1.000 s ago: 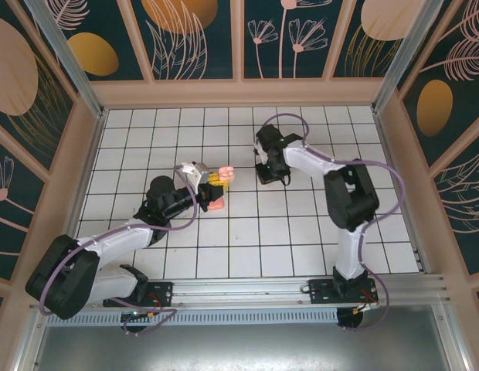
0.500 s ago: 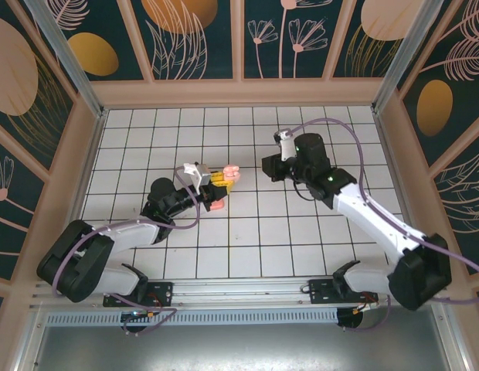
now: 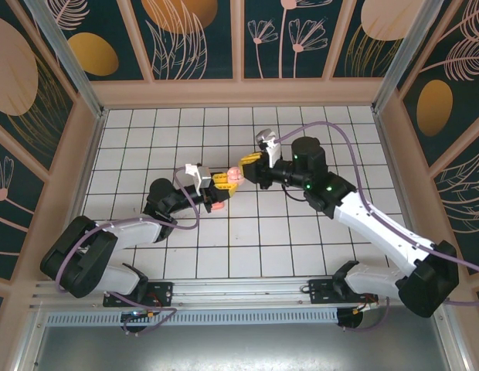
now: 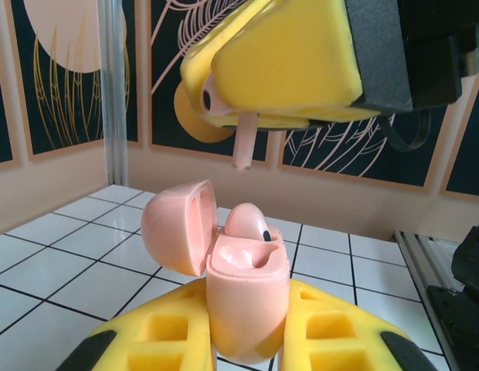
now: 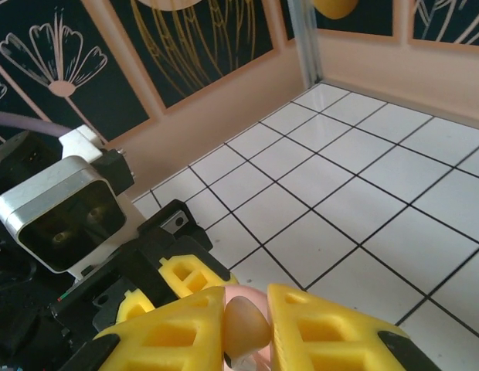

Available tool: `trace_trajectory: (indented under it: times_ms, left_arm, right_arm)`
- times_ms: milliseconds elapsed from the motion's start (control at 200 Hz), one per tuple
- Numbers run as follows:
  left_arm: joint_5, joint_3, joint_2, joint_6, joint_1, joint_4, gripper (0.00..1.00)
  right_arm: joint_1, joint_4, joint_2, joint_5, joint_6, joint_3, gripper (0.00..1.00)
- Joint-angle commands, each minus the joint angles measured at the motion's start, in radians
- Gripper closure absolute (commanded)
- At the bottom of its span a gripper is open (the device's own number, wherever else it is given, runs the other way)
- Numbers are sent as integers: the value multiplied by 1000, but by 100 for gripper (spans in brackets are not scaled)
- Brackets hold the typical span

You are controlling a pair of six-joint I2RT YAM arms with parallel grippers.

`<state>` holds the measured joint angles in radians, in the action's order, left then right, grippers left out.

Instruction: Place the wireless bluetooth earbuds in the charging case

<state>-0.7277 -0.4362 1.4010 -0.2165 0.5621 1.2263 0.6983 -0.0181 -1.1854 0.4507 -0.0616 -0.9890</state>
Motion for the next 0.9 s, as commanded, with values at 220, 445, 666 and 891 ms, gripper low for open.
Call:
trace_trajectory:
  times_ms: [220, 445, 666, 891]
  left_arm:
    - [-13, -24, -46, -24, 3, 14, 95]
    - [-4, -32, -44, -37, 3, 4, 95]
    - [1, -41, -41, -49, 3, 4, 95]
    - [4, -38, -51, -61, 4, 6, 95]
  right_arm:
    - [13, 12, -46, 110, 96, -82, 81]
    - [19, 24, -40, 128, 110, -82, 81]
    - [26, 41, -50, 130, 124, -81, 81]
    - [32, 63, -63, 121, 140, -85, 81]
